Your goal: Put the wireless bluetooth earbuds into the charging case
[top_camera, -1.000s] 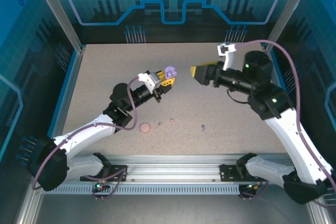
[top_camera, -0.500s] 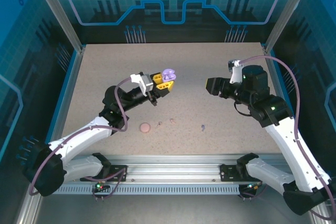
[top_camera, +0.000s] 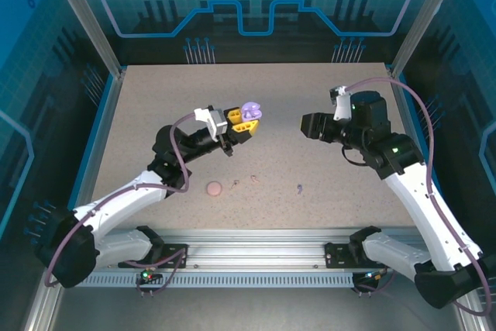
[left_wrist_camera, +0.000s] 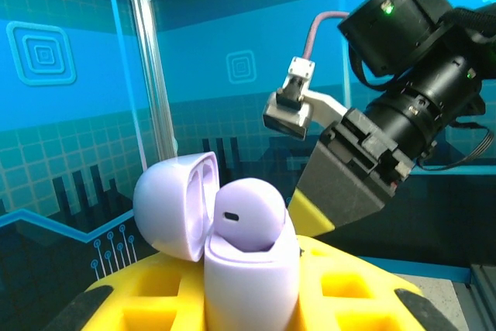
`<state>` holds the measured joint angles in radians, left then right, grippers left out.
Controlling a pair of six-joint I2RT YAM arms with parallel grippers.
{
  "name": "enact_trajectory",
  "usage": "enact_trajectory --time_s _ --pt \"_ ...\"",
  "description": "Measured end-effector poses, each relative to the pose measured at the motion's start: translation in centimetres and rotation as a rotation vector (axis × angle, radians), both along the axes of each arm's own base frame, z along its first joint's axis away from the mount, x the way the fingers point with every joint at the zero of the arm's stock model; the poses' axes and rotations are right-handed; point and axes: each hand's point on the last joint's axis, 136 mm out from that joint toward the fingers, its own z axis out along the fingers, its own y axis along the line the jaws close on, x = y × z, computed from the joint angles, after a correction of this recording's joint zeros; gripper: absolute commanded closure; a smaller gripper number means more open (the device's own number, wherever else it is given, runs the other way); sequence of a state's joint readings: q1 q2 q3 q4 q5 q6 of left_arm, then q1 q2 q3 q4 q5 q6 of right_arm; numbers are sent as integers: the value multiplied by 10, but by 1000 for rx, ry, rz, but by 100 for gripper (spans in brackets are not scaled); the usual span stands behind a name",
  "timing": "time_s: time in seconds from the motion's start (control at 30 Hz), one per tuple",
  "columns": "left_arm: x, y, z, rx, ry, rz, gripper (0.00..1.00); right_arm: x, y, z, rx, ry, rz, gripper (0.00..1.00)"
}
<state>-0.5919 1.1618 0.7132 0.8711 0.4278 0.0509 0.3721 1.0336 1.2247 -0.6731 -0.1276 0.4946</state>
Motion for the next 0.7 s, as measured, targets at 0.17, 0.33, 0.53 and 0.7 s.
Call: enact_trajectory --time_s 0.17,0.33,0.53,0.7 --pt "18 -5 -20 24 53 38 100 -3 22 42 39 -82 93 37" --pt "33 -8 -39 48 106 75 100 -17 55 76 66 -145 215 38" --pt "38 -8 -43 50 118 94 100 -27 85 78 51 -149 298 38" --pt "39 -8 -44 49 122 95 100 -29 97 72 14 -136 313 41"
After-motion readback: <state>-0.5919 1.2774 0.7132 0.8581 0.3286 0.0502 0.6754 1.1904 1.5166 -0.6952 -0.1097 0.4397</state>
